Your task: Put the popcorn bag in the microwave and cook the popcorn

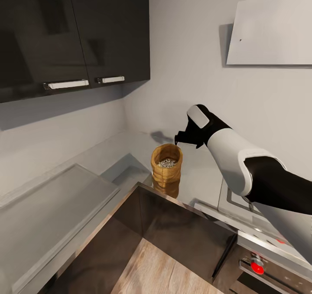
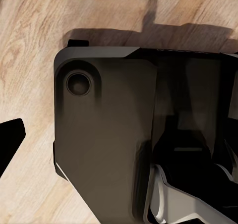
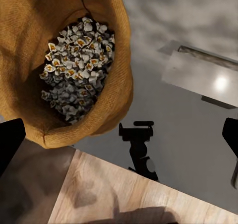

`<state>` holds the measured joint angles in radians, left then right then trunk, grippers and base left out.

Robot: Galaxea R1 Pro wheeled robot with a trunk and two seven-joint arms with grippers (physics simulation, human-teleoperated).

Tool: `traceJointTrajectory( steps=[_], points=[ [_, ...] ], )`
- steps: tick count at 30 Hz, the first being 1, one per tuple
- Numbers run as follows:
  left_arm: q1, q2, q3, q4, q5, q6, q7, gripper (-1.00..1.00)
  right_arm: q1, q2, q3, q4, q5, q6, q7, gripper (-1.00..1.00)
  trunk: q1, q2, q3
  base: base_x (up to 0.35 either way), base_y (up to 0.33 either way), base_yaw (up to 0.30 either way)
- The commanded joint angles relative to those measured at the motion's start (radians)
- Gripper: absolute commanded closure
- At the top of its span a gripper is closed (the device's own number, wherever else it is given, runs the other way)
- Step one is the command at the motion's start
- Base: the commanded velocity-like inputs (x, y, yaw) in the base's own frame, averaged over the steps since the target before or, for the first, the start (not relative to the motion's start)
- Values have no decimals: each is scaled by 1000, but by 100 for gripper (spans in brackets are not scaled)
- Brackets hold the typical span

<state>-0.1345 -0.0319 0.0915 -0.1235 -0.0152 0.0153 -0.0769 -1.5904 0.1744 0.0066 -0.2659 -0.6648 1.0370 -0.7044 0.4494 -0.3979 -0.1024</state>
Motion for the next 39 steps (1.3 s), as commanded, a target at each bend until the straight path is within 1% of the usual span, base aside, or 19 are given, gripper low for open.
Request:
traceJointTrajectory(
  steps=[1,4,8,14,22,29,34,39],
  points=[
    [0,0,8,-1,-2,2,-4,-100,1,0,1,-1,-9,1,-7,-100,1,-2,-2,0,0,0],
    [0,0,8,-1,-2,2,-4,-100,8,0,2,0,-9,-14,-3,-100,1,-2,-2,0,0,0],
    [0,0,7,-1,-2,2,-4,-100,44,0,4,1,-9,-41,5,-100,1,-2,-2,0,0,0],
    [0,0,7,-1,-2,2,-4,-100,71,0,9,11,-4,-81,69,-100,1,-2,-2,0,0,0],
    [0,0,7,-1,-2,2,-4,-100,100,0,14,11,-1,-95,106,-100,1,-2,-2,0,0,0],
    [0,0,7,-1,-2,2,-4,-100,103,0,14,11,-1,-95,111,-100,1,-2,-2,12,0,0],
    [0,0,7,-1,-1,2,-4,-100,104,0,14,9,-1,-96,109,-100,1,-2,-2,231,0,0],
    [0,0,7,-1,-2,2,-4,-100,111,0,13,8,-1,-97,109,-100,1,-2,-2,60,0,0]
  ],
)
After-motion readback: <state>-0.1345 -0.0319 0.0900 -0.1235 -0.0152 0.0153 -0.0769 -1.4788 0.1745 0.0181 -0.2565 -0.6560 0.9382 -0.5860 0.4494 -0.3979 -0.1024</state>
